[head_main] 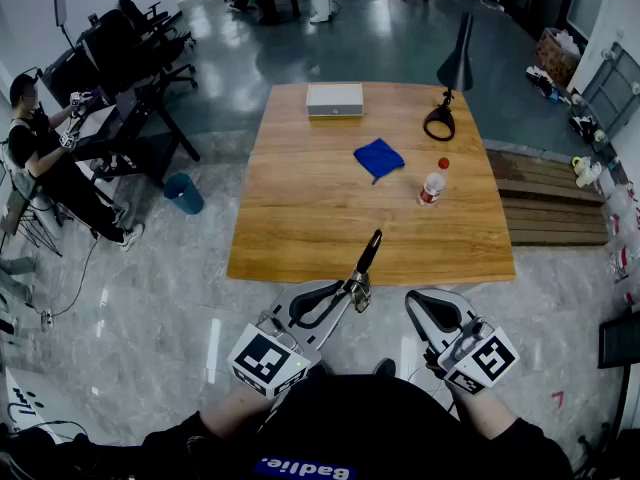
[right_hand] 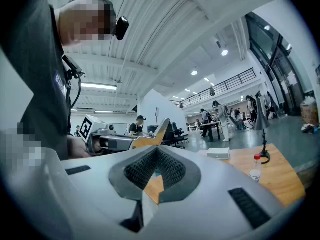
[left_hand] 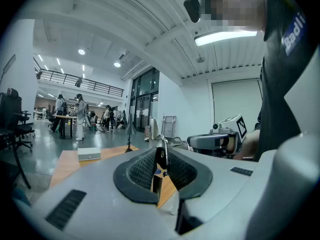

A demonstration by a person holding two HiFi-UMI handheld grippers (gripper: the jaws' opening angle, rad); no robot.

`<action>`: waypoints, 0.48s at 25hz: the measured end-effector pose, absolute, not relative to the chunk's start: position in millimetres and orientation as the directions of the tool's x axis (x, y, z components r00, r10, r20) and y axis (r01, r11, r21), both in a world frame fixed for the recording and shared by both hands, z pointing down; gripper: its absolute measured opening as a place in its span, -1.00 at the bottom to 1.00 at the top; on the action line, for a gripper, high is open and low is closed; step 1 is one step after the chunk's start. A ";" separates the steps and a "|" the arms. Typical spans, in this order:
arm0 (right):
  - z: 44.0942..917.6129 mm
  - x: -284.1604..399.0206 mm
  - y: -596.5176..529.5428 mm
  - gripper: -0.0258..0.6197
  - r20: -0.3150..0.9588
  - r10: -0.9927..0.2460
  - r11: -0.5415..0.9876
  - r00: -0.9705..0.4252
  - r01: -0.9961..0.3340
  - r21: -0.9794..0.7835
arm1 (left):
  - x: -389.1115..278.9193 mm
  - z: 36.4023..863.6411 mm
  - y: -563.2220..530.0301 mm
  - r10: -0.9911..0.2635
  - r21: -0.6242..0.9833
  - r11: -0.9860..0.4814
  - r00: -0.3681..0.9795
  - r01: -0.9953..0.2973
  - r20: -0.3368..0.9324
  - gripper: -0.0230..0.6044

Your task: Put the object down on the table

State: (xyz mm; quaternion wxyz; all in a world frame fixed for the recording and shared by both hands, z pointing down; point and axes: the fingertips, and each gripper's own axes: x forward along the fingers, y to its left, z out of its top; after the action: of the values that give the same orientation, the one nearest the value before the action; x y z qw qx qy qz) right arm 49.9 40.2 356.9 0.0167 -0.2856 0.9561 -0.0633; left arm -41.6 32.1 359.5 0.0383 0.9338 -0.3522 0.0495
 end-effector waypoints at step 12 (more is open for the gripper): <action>358.7 50.8 38.2 -0.91 -0.007 -0.536 0.836 -0.844 -0.530 -0.145 | -37.1 363.8 29.0 -0.658 0.040 -0.744 0.742 -0.667 0.128 -0.74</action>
State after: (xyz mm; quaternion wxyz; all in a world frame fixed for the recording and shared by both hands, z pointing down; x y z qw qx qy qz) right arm 50.8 38.2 358.7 0.0237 -0.2782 0.9578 -0.0687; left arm -37.1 29.0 363.8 0.0415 0.9323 -0.3553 0.0528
